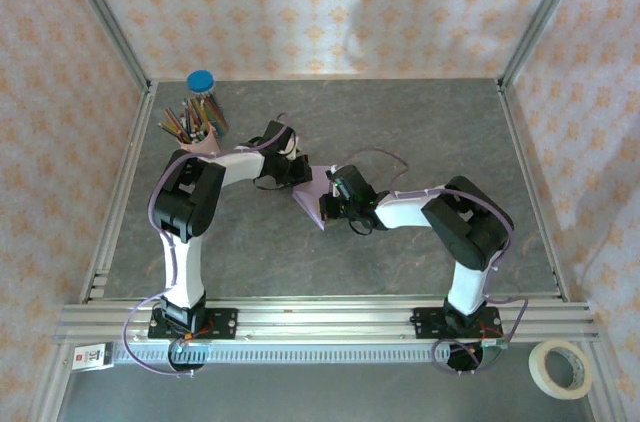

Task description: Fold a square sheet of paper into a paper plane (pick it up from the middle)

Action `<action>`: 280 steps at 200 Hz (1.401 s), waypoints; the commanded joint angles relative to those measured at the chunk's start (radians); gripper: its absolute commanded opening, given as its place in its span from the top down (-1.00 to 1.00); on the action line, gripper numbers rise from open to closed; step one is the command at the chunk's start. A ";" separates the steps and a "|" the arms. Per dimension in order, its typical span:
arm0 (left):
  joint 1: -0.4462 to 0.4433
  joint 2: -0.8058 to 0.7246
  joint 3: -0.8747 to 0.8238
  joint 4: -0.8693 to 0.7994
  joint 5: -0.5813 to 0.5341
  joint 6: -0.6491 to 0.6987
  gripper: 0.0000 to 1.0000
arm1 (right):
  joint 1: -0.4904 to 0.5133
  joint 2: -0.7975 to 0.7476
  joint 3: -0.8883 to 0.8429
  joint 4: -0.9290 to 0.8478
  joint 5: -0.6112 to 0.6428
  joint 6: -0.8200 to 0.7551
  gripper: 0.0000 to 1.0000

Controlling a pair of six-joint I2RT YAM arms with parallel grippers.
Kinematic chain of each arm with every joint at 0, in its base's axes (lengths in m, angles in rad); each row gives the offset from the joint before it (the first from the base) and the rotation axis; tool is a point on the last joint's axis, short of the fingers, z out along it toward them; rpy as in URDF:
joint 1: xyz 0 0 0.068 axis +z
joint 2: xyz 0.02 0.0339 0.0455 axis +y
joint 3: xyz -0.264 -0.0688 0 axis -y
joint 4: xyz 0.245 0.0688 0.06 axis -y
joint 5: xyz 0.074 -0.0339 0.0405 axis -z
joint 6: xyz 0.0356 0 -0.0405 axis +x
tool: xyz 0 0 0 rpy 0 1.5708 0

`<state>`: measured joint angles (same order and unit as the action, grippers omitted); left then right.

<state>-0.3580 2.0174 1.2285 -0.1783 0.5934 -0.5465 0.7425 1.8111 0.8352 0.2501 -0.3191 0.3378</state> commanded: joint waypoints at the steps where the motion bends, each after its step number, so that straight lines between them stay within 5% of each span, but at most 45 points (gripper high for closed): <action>1: -0.001 0.052 0.003 -0.095 -0.078 0.034 0.89 | -0.006 -0.022 0.014 -0.057 0.003 0.006 1.00; 280: -0.022 0.089 0.016 -0.147 -0.132 0.057 0.92 | -0.008 0.004 0.030 -0.057 0.040 -0.018 1.00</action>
<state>-0.3733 2.0296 1.2629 -0.2283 0.5594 -0.5144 0.7425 1.7962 0.8413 0.2031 -0.3069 0.3363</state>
